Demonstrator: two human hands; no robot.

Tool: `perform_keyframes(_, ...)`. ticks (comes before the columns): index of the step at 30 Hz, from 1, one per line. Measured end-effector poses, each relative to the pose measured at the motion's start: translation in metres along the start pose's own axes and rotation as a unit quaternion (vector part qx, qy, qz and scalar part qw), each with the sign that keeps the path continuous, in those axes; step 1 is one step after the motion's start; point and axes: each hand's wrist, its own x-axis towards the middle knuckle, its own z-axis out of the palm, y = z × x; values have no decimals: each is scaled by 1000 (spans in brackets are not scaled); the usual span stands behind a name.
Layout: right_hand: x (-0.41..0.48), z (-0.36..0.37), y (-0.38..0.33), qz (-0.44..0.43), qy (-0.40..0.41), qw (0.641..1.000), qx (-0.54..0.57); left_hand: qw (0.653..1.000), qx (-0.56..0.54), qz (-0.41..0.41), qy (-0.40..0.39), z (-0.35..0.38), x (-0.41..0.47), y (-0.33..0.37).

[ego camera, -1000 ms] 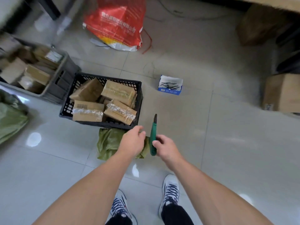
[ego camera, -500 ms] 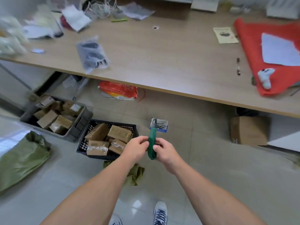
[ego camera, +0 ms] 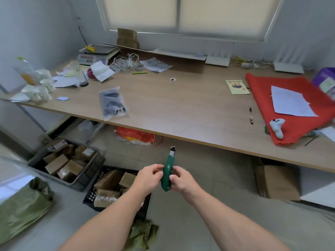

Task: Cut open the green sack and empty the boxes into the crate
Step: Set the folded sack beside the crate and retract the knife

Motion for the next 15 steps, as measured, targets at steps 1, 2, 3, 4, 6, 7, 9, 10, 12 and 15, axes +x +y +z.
perform_keyframes(1,5,0,-6,-2,2,1000,2,1000,3,0,2,-4,5,4)
perform_keyframes(2,10,1,-11,-2,5,1000,4,1000,3,-1,4,-9,10,8)
perform_keyframes(3,15,0,-19,-1,8,1000,3,1000,2,-1,4,-12,17,11)
perform_keyframes(4,22,0,-24,4,12,1000,0,1000,-3,-2,3,-15,24,14)
perform_keyframes(6,37,0,-34,16,29,999,-23,1000,-10,0,-4,-20,40,19)
perform_keyframes(7,46,0,-39,16,38,998,-41,1000,-12,3,-6,-22,49,22)
perform_keyframes(9,71,-4,-44,24,57,997,-52,1000,-9,8,-11,-27,69,28)
perform_keyframes(10,80,-5,-47,32,60,996,-49,1000,-8,8,-13,-30,77,30)
perform_keyframes(12,100,-6,-59,43,74,995,-60,1000,-13,6,-23,-38,98,35)
perform_keyframes(15,120,-5,-83,36,83,991,-95,999,-13,6,-39,-53,129,42)
